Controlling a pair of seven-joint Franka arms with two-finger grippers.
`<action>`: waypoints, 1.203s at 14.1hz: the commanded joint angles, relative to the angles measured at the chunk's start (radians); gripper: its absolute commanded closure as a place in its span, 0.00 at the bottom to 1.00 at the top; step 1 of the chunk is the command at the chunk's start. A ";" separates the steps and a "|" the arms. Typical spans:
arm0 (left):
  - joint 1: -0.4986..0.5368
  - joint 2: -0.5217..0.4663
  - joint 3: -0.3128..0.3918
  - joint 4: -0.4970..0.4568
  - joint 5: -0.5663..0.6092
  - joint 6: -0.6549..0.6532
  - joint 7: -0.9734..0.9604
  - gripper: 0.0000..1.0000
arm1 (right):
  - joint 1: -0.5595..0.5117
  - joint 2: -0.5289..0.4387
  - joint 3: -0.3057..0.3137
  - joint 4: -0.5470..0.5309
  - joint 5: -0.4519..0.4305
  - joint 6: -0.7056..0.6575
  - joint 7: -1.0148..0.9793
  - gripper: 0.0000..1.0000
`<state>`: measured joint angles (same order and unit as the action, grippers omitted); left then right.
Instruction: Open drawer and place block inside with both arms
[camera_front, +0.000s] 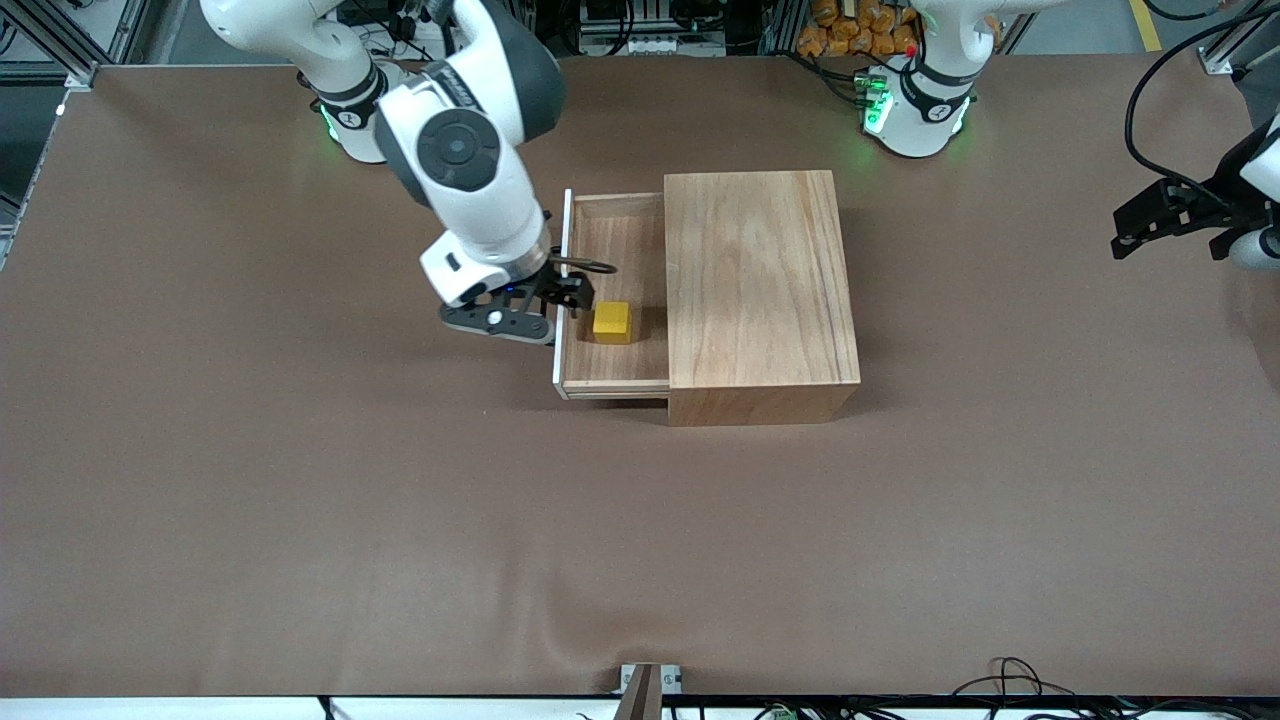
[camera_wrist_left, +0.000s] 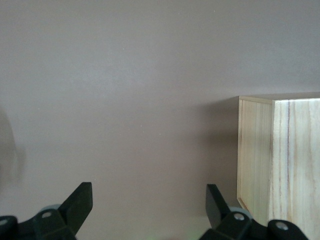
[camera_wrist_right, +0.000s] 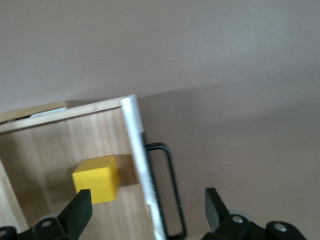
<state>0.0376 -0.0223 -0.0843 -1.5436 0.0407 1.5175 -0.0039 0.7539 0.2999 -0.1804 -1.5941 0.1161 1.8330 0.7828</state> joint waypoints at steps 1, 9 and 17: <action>0.021 -0.028 -0.015 -0.020 -0.019 -0.017 -0.005 0.00 | -0.082 -0.018 0.015 0.063 -0.003 -0.096 -0.073 0.00; 0.015 -0.022 -0.019 -0.015 -0.021 -0.017 -0.064 0.00 | -0.436 -0.165 0.015 0.033 0.004 -0.247 -0.702 0.00; 0.015 -0.031 -0.025 -0.016 -0.021 -0.049 -0.062 0.00 | -0.672 -0.340 0.071 0.039 -0.012 -0.408 -0.743 0.00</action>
<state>0.0387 -0.0269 -0.0945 -1.5467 0.0402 1.4854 -0.0591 0.1807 0.0105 -0.1664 -1.5304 0.1144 1.4524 0.0520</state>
